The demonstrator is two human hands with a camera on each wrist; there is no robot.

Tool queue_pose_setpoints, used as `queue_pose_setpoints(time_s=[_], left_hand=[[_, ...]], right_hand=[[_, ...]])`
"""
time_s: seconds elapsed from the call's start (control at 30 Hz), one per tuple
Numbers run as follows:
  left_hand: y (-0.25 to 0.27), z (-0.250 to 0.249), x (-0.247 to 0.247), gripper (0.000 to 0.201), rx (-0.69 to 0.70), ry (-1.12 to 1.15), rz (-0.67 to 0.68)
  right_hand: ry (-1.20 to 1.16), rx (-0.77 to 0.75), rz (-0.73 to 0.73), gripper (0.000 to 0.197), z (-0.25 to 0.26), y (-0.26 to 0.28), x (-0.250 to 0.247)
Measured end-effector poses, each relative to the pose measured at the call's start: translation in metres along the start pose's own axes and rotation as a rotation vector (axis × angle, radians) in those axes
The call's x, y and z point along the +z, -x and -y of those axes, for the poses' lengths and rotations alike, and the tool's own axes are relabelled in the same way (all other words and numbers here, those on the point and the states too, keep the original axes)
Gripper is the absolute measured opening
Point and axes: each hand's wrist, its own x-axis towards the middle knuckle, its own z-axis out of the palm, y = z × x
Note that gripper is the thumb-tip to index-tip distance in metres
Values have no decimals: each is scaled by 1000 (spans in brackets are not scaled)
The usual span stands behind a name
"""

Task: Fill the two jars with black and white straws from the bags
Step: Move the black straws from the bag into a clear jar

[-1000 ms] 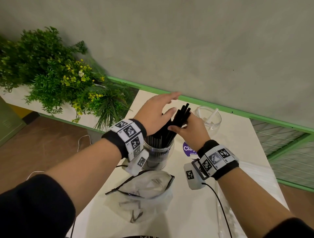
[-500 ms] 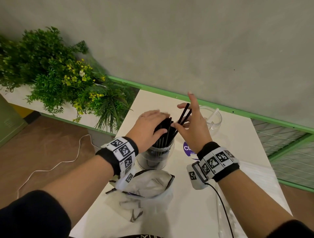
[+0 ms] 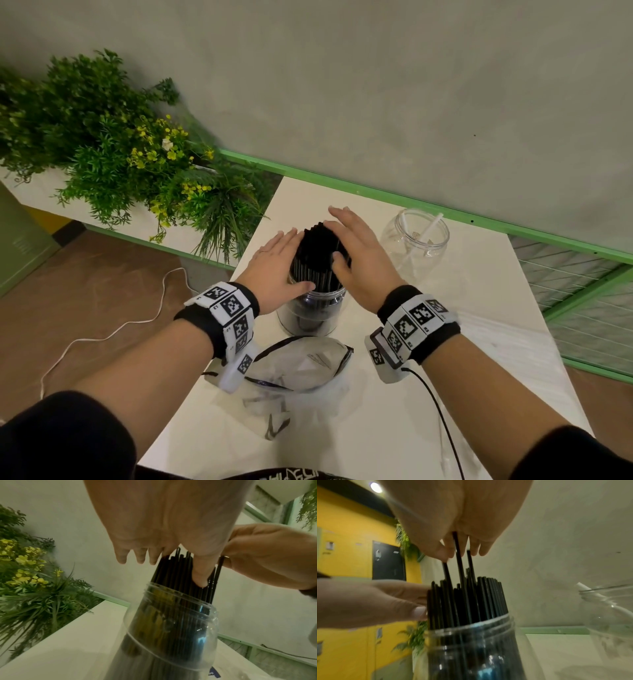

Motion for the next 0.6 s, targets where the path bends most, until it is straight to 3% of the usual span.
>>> queue_pose_setpoints(time_s=[0.13,0.33,0.43,0.6], left_hand=[[1,7,-5,87,6,15,-65],[4,18,-9,81,-32,75,-16],[7,20,-7,76,-46,93,-12],[7,18,-7,69,-66,118,-7]], right_hand=[[99,-69,201,52,1,4,13],[154,-86,-6,39,-11,1,28],[176,-117,3,46,-10,2,32],[223,-177,187,74,-6,-2,28]])
